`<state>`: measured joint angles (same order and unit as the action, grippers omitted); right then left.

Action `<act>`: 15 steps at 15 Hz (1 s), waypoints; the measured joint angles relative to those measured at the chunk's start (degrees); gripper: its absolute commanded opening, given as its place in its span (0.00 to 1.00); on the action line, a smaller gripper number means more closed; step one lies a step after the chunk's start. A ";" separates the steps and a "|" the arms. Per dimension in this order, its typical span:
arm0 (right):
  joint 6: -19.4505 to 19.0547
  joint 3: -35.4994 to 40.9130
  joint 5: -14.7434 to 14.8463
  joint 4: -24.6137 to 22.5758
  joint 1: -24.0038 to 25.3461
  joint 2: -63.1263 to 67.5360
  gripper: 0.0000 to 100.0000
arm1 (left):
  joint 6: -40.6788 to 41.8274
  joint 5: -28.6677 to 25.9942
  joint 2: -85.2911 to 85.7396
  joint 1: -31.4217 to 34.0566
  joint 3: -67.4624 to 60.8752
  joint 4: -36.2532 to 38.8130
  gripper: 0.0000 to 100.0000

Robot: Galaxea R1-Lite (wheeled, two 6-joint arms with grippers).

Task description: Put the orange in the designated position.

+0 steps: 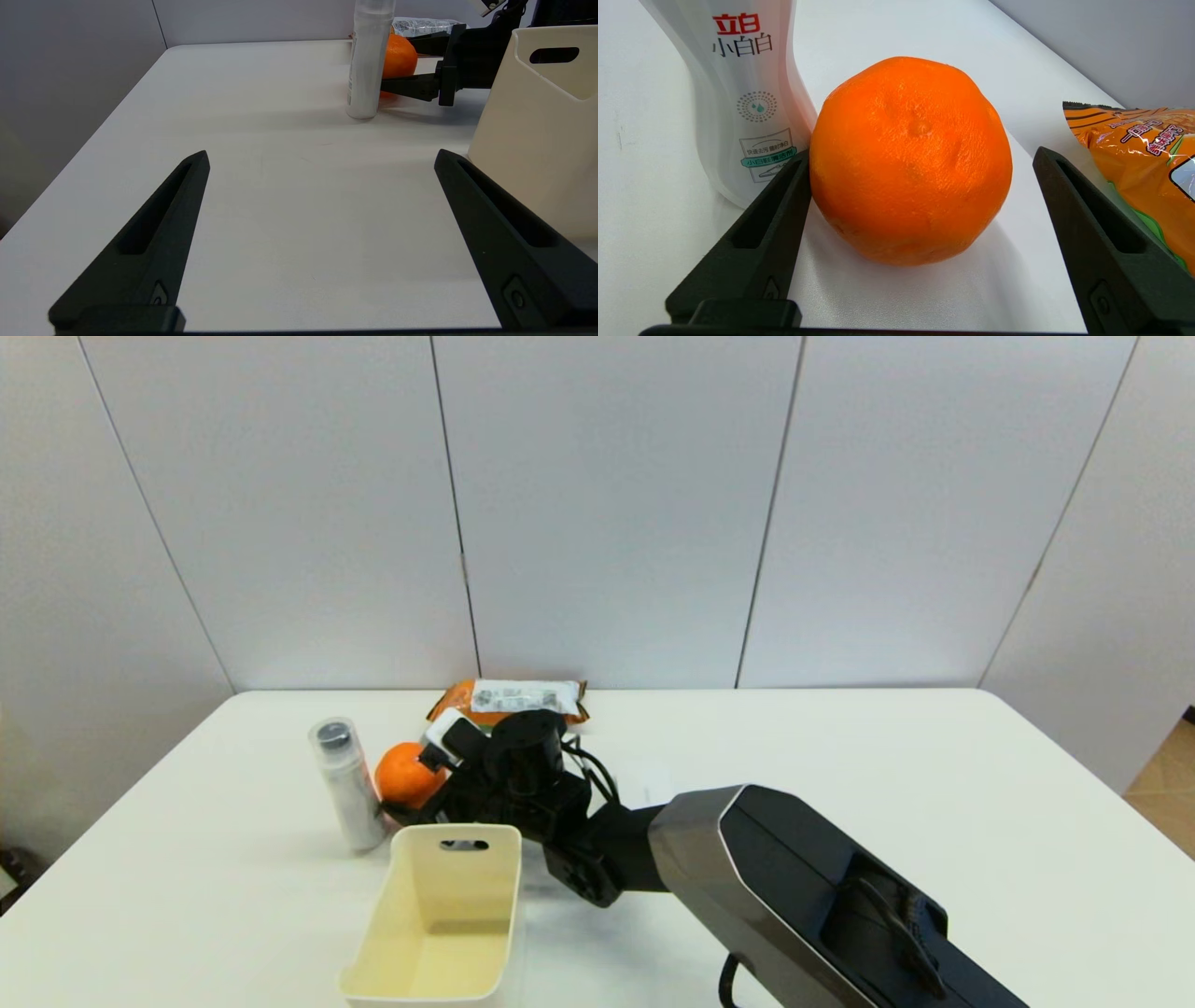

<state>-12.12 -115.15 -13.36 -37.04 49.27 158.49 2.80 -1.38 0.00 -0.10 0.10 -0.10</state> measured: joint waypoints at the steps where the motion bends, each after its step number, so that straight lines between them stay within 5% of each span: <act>1: -0.01 0.00 0.00 -0.01 0.00 0.00 1.00 | 0.00 0.00 0.00 0.00 0.00 0.00 1.00; 15: -0.12 0.16 -0.13 3.00 -3.69 -2.10 1.00 | -0.02 0.00 0.00 0.00 0.00 0.00 1.00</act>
<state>-12.24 -114.99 -13.49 -34.04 45.58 156.39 2.78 -1.38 0.00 -0.10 0.10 -0.10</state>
